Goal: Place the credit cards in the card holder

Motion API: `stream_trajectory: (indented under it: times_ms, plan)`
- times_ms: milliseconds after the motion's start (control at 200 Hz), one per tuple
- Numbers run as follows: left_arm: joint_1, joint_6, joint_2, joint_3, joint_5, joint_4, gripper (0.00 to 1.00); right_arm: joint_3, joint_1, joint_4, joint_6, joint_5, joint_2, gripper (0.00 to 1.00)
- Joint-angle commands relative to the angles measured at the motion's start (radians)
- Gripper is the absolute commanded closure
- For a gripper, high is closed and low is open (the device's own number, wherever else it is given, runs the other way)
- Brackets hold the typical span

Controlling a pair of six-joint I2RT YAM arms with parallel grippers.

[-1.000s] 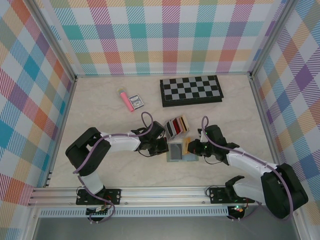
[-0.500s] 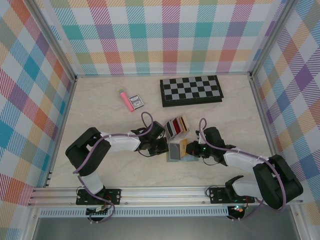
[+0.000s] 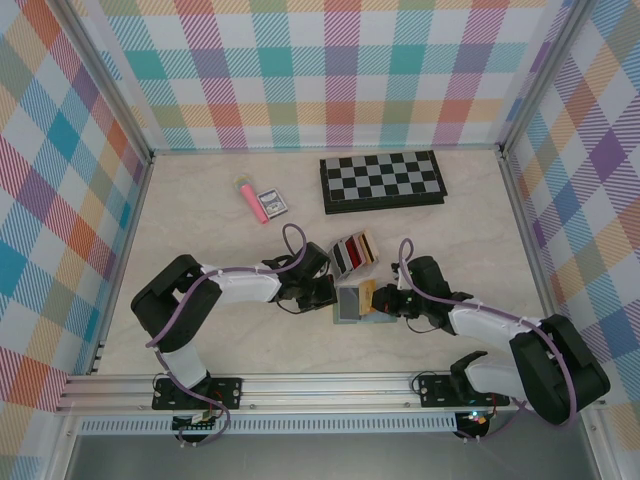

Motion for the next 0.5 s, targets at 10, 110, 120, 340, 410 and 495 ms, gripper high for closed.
stream_trajectory:
  times_ms: [10, 110, 120, 340, 410, 495]
  plan:
    - [-0.001, 0.013, 0.061, -0.028, -0.037, -0.068, 1.00, -0.015, 0.007, 0.003, -0.023, 0.022, -0.010, 0.91]
    - [-0.001, 0.013, 0.064, -0.028, -0.033, -0.062, 1.00, -0.018, 0.005, 0.010, -0.022, 0.011, -0.004, 0.91]
    - [-0.001, 0.013, 0.065, -0.029, -0.033, -0.062, 1.00, -0.018, 0.006, 0.011, -0.022, 0.010, -0.003, 0.91]
    - [-0.001, 0.009, 0.065, -0.032, -0.029, -0.054, 1.00, -0.036, 0.007, 0.095, 0.013, -0.038, 0.032, 0.91]
    - [-0.001, 0.008, 0.065, -0.032, -0.029, -0.054, 1.00, -0.043, 0.007, 0.137, 0.034, -0.066, 0.035, 0.91]
    - [-0.001, 0.007, 0.064, -0.033, -0.028, -0.050, 1.00, -0.040, 0.009, 0.162, 0.050, -0.093, 0.041, 0.91]
